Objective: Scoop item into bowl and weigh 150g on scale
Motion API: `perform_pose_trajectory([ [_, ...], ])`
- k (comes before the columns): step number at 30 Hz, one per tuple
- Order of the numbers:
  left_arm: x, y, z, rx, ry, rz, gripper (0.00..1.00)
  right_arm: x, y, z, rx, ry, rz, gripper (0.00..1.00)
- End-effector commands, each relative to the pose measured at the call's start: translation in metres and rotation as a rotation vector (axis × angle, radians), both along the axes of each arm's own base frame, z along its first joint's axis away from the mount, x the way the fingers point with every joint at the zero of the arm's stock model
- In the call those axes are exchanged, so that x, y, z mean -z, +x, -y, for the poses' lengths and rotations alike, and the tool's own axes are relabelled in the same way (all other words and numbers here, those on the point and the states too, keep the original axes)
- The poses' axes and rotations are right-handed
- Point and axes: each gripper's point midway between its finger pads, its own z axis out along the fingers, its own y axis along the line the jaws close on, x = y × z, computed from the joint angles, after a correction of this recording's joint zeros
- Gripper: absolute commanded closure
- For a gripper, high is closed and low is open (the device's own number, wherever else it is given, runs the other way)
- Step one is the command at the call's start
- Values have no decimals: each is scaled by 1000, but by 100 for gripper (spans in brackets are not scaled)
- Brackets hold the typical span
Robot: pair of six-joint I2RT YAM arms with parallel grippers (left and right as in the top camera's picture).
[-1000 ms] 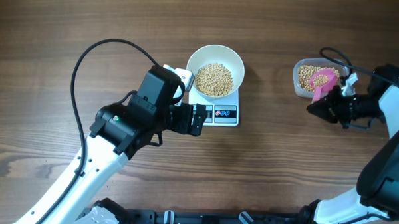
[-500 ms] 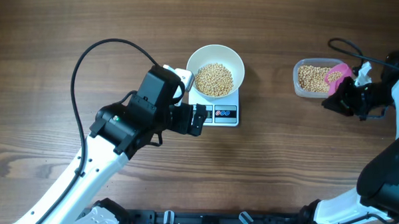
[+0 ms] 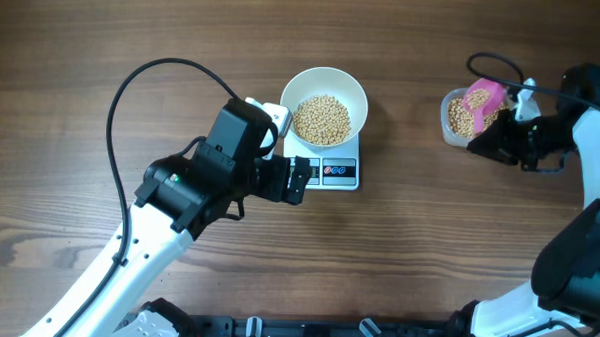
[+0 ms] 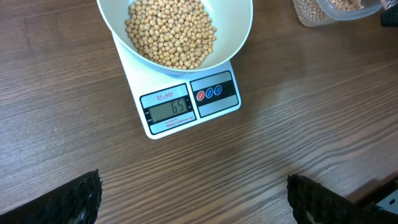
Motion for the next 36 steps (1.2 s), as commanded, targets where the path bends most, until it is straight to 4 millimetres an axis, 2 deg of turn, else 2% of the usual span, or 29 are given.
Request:
perform_pose_trajectory([
  [1,1,0,0,16,16,12,0,0,2,1,-42,-14,14,96],
  [4,1,0,0,16,16,12,0,6,-5,10,9,-68,-57,96],
  [9,1,0,0,16,16,12,0,7,-13,9,18,-67,-96,96],
  [13,1,0,0,16,16,12,0,13,-10,24,64,-151,-115,96],
  [18,1,0,0,16,16,12,0,13,-3,27,67,-161,-83,96],
  [31,1,0,0,16,16,12,0,13,-4,27,103,-156,-101,96],
  [32,1,0,0,16,16,12,0,13,-4,27,116,-157,-108,94],
  [33,1,0,0,16,16,12,0,13,-4,28,115,-161,-109,84],
  [36,1,0,0,16,16,12,0,13,-4,28,116,-161,-108,82],
])
